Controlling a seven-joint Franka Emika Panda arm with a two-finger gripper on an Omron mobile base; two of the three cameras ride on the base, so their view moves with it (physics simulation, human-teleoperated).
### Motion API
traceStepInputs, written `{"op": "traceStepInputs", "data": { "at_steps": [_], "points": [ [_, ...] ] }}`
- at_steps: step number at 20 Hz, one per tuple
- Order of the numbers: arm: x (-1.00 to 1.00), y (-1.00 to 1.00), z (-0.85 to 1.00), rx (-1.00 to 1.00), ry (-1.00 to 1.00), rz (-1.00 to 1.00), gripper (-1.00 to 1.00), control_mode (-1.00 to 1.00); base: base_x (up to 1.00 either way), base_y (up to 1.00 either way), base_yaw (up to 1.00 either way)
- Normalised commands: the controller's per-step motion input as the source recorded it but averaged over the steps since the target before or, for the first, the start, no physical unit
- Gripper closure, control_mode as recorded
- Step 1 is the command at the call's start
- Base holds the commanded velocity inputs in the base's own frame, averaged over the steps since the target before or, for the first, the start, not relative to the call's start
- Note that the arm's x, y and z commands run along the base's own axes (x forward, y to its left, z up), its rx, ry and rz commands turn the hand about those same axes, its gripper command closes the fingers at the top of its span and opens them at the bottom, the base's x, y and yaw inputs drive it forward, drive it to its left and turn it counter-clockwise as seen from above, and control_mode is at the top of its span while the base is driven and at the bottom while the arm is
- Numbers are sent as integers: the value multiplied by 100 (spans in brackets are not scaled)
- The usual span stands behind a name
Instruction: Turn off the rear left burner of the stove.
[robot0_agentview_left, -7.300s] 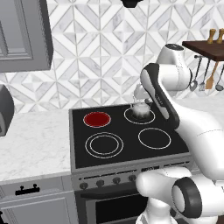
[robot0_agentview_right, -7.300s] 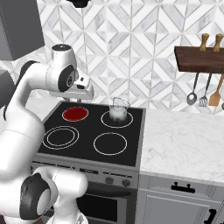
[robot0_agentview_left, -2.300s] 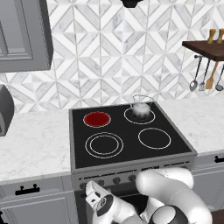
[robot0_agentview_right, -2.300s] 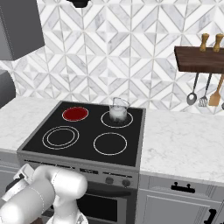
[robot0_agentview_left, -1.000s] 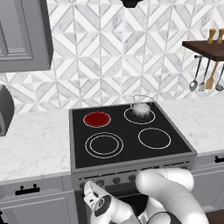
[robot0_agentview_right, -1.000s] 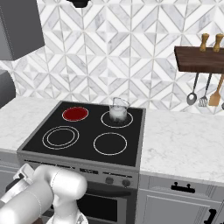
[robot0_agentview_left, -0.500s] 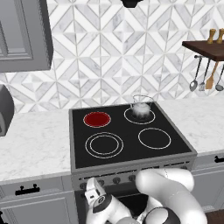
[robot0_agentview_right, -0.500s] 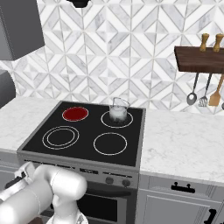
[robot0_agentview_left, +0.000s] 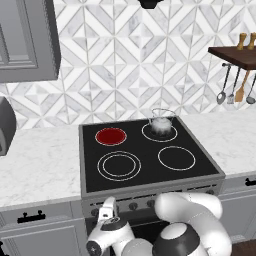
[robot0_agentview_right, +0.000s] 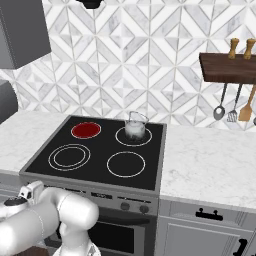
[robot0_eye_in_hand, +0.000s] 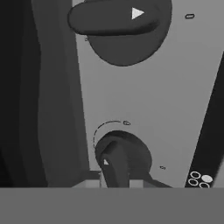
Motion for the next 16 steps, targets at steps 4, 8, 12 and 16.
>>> {"op": "traceStepInputs", "data": {
  "at_steps": [4, 8, 12, 16],
  "points": [
    [-2, -26, 0, 53, 0, -39, 100, -100, 0, 0, 0],
    [-1, -29, 0, 55, 0, -39, 100, -100, 0, 0, 0],
    [0, -30, 0, 55, 0, -39, 100, -100, 0, 0, 0],
    [0, -30, 0, 55, 0, -40, 100, -100, 0, 0, 0]
  ]
}}
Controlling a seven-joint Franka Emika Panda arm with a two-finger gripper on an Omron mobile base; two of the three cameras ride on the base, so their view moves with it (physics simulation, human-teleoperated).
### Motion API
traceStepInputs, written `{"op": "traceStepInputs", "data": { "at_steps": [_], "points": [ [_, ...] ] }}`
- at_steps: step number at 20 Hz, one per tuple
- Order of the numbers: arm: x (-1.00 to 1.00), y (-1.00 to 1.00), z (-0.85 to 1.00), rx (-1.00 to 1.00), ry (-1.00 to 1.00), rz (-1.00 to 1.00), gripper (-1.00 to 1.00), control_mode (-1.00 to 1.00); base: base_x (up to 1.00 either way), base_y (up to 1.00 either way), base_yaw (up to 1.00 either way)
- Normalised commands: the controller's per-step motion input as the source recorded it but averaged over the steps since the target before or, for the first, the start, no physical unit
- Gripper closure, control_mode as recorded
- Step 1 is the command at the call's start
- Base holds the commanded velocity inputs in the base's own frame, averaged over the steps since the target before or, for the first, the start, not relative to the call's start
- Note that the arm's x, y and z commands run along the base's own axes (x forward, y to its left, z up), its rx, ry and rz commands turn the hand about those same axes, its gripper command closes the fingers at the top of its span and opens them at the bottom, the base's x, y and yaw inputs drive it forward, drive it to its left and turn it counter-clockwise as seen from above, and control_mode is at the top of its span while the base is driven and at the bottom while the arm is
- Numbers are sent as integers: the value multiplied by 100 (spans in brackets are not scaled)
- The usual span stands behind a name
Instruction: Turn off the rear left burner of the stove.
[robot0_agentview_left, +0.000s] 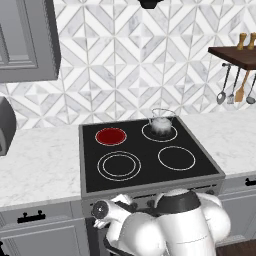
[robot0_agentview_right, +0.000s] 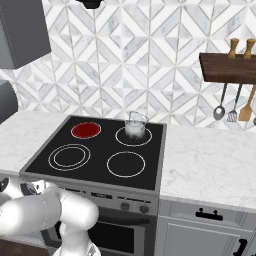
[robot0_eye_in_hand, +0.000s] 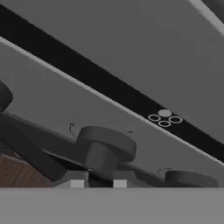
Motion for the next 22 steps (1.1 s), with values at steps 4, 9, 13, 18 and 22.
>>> {"op": "traceStepInputs", "data": {
  "at_steps": [4, 9, 13, 18, 22],
  "points": [
    [0, -30, -2, 55, 0, -40, 100, -100, 0, 0, 0],
    [0, -27, -7, 55, 0, -40, 100, -100, 0, 0, 0],
    [0, -23, -11, 54, -3, -40, 100, -100, 0, 0, 0],
    [0, -20, -11, 51, -4, -39, 100, -100, 0, 0, 0],
    [0, -11, -12, 32, -10, -39, 100, -100, 0, 0, 0]
  ]
}}
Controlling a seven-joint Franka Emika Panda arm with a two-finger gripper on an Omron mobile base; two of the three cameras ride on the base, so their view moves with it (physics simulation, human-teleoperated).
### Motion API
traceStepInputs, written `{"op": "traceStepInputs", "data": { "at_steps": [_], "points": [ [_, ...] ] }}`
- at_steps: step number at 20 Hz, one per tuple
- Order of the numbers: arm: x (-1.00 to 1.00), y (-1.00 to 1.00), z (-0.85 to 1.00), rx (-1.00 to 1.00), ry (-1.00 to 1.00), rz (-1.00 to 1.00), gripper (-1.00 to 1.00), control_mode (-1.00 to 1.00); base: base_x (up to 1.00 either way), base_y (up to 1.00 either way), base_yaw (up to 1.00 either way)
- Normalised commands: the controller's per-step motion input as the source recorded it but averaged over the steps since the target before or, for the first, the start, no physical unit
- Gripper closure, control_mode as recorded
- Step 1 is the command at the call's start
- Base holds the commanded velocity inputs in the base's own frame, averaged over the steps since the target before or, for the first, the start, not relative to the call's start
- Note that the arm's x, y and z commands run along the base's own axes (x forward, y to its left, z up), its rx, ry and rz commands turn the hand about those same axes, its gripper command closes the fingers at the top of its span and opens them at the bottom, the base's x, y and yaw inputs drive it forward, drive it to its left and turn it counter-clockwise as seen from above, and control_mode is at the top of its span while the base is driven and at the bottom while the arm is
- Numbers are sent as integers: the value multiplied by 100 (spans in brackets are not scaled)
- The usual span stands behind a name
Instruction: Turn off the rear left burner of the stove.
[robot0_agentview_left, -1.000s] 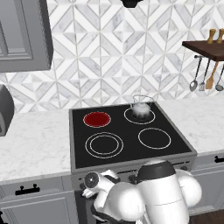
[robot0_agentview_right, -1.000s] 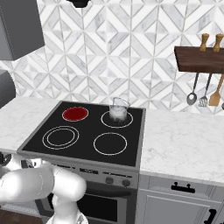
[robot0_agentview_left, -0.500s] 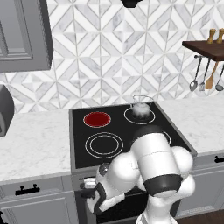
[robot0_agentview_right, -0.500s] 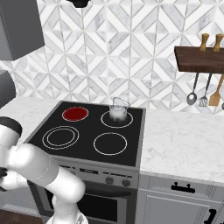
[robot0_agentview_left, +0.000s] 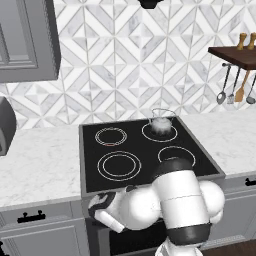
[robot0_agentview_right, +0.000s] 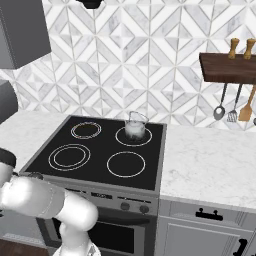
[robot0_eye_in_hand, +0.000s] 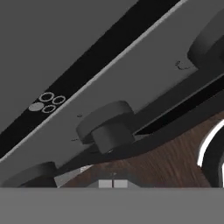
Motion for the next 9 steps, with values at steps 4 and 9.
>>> {"op": "traceStepInputs", "data": {
  "at_steps": [4, 9],
  "points": [
    [-4, -4, -6, 15, -8, -21, 100, -100, 0, 0, 0],
    [0, 0, 0, 0, 0, 0, 100, -100, 0, 0, 0]
  ]
}}
